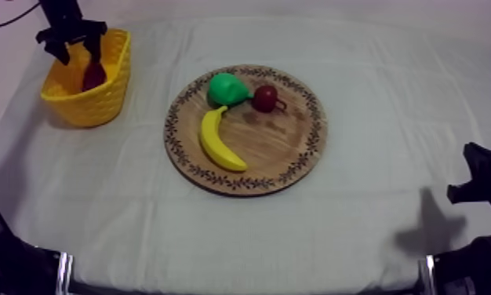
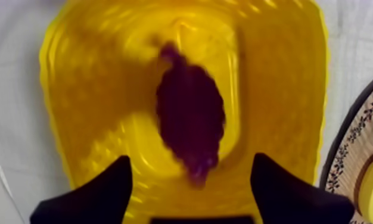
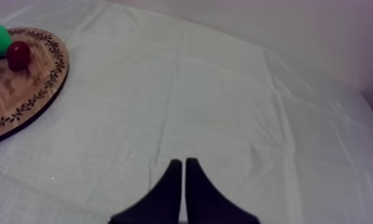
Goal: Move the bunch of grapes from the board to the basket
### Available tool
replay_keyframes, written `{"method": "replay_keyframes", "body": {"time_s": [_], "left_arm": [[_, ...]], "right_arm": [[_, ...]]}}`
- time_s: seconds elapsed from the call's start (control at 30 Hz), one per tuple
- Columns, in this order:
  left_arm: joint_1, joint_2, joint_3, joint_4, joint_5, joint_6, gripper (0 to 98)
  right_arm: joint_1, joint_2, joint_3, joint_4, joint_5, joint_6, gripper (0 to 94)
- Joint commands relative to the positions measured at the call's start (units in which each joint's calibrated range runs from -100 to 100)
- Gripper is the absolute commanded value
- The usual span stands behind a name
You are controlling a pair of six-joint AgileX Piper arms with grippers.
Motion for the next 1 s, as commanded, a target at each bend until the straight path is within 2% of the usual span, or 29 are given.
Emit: {"method": "replay_keyframes", "body": {"time_s": [0.0,0.2,0.47,0.57,0.97], "left_arm": [[0.2,-0.1,0.2,-0.05,0.1,0.3,80.9],[0.6,-0.6,0.5,-0.15,0.1,0.5,88.3],[0.5,-2.1,1.5,-0.17,0.1,0.4,90.0],[0.3,-3.5,2.3,-0.03,0.1,0.3,88.1],[1.1,-13.3,7.9,0.44,-1.6,1.0,70.5]], "right_arm": [[0.0,0.0,0.0,0.0,0.0,0.0,0.3],[0.0,0.0,0.0,0.0,0.0,0.0,0.3],[0.0,0.0,0.0,0.0,0.0,0.0,0.3],[0.0,0.0,0.0,0.0,0.0,0.0,0.3],[0.0,0.0,0.0,0.0,0.0,0.0,0.3]]}}
